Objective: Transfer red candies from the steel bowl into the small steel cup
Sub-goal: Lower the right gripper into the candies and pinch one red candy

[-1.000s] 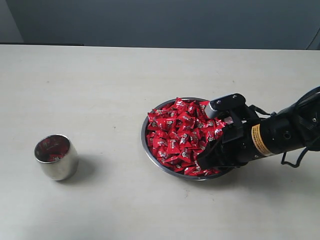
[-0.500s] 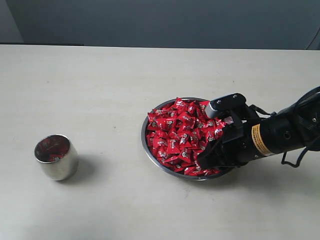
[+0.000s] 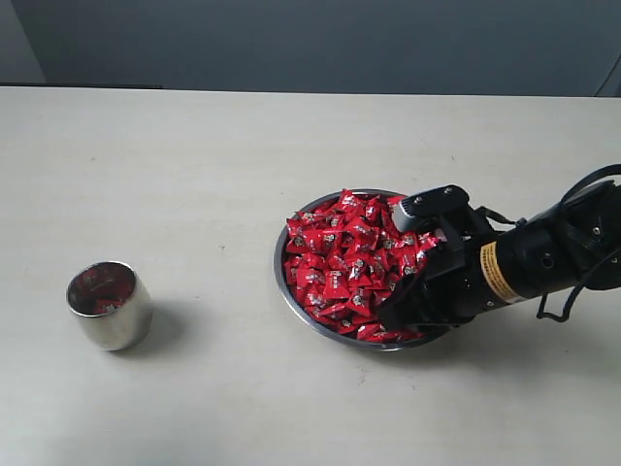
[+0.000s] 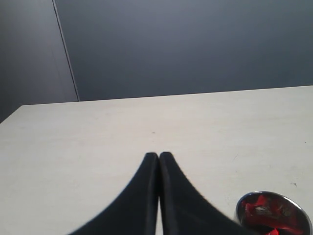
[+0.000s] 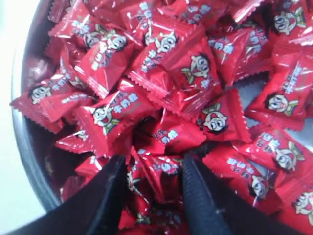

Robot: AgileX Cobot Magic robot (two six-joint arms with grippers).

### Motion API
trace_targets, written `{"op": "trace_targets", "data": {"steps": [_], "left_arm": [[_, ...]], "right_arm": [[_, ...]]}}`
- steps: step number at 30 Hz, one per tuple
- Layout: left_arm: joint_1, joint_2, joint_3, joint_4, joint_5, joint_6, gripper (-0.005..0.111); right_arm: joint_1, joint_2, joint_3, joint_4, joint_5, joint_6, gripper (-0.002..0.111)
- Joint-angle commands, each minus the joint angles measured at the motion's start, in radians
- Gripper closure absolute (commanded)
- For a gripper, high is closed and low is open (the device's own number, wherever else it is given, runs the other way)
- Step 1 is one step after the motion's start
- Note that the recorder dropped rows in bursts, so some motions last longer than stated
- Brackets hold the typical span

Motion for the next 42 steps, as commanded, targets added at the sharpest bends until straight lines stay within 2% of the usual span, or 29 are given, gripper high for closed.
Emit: {"op": "trace_targets", "data": {"steps": [1,11,15,24,42], "left_arm": [[0.001,-0.004,0.004,0.001,-0.005,-0.001,0.106],[0.001,-0.004,0.004,0.001,-0.005,-0.001,0.106],[0.001,-0.004,0.004,0.001,-0.005,-0.001,0.106],[0.001,-0.004,0.004,0.001,-0.005,-0.001,0.106],[0.001,-0.004,0.004,0.001,-0.005,-0.001,0.106]], "right_arm": [[-0.002,0.006,-0.003,-0.001,-0.002,-0.004,0.070],[-0.002,0.009,-0.003,-0.001,0.039,-0.004,0.070],[-0.002,0.023,-0.003,-0.001,0.044,-0.004,0.074],[-0.002,0.027,-0.003,-0.001,0.044,-0.001,0.109],[-0.004,-0.088,-0.003,0.010,0.096,0.003,0.109]]}}
